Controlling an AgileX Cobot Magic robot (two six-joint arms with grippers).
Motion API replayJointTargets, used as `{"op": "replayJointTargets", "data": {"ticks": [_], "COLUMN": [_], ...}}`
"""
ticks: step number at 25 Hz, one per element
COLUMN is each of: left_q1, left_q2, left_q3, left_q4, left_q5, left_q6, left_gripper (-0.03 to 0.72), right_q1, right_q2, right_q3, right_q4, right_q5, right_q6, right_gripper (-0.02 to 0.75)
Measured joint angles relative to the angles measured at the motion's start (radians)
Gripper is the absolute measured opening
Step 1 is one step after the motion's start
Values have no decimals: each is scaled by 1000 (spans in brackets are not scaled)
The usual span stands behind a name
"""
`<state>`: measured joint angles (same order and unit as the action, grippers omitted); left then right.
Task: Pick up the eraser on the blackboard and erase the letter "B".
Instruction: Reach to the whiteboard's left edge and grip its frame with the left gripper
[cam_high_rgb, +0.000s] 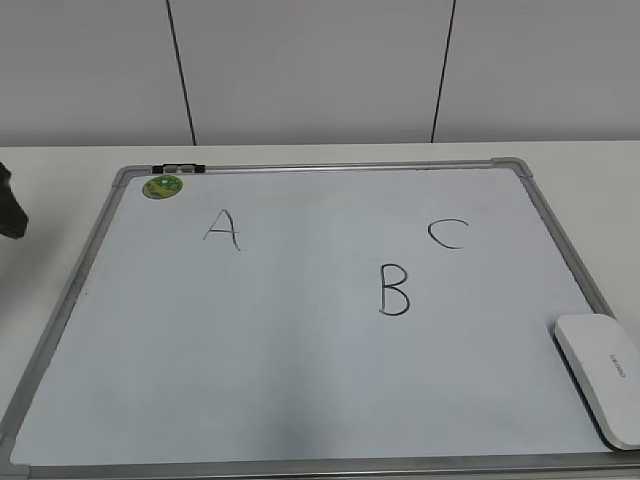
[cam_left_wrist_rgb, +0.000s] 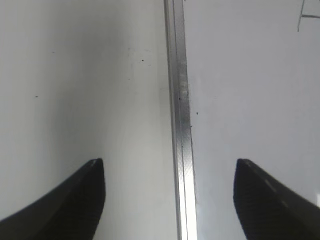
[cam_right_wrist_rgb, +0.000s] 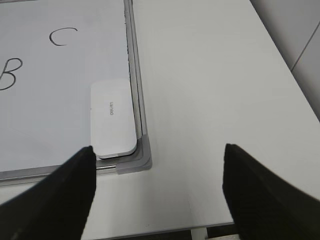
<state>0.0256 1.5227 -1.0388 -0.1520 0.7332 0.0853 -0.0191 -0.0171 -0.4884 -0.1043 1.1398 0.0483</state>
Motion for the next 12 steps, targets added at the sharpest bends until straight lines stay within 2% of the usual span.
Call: {"op": "replayJointTargets", "data": {"ticks": [6, 12], "left_q1": [0, 0], "left_q2": [206, 348], "left_q3": [-105, -174], "left_q4": [-36, -58], "left_q5": [0, 0], "left_q6": [24, 57], "left_gripper": [568, 478], "right_q1": [0, 0], "right_q2": [0, 0], "right_q3": [0, 0], "right_q4": [0, 0], "right_q5": [0, 0], "right_q6": [0, 0], "right_gripper": [587, 587]}}
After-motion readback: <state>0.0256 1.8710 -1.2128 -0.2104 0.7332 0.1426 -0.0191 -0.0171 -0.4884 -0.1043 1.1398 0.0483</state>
